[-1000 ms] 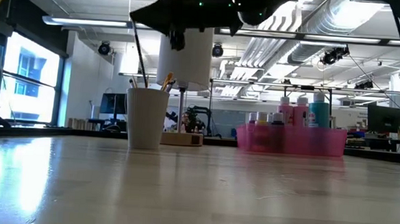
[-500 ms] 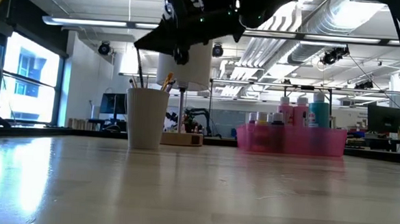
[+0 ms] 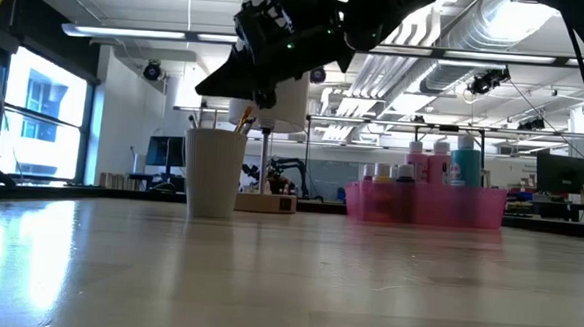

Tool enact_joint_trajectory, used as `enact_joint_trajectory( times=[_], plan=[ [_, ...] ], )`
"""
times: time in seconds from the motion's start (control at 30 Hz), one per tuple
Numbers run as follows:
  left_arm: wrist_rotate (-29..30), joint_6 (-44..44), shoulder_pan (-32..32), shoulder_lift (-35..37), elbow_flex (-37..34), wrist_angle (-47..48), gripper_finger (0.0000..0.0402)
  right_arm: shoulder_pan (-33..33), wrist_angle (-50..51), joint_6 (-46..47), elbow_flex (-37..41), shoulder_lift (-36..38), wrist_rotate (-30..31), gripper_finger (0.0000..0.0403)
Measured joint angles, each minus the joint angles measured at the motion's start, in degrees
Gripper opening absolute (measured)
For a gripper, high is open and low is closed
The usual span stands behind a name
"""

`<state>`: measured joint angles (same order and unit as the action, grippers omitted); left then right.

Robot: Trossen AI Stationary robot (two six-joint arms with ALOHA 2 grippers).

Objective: Pick & Place Paint Supplies
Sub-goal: Put the small blue paint bottle into the pink bin

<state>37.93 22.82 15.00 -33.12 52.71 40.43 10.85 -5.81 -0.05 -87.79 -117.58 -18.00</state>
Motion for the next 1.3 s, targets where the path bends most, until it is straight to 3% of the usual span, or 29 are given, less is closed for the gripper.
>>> enact_joint_trajectory(
  times=[0.17,0.43,0.67,0.8,1.07,1.3],
  plan=[
    [0.0,0.0,0.0,0.0,0.0,0.0,0.0000,-0.3,0.1,-0.1,0.1,1.8,7.2,0.0008],
    [-2.3,0.0,0.0,0.1,0.0,0.0,0.0000,0.8,0.3,2.1,0.0,13.4,3.8,0.0003],
    [-3.1,-0.1,0.0,0.1,0.0,0.1,0.0000,1.3,12.4,4.6,0.0,23.5,3.2,0.0003],
    [-4.7,-1.4,0.0,0.4,0.0,0.2,0.0000,1.0,20.0,4.5,1.1,26.9,6.7,0.0003],
    [-10.2,-1.3,0.0,0.7,0.0,0.0,0.0000,-0.6,12.4,10.0,13.1,34.7,8.2,0.0003],
    [-12.0,1.1,0.0,0.8,0.0,0.0,0.0000,-4.8,6.0,17.0,21.9,42.1,15.5,0.0003]
  ],
)
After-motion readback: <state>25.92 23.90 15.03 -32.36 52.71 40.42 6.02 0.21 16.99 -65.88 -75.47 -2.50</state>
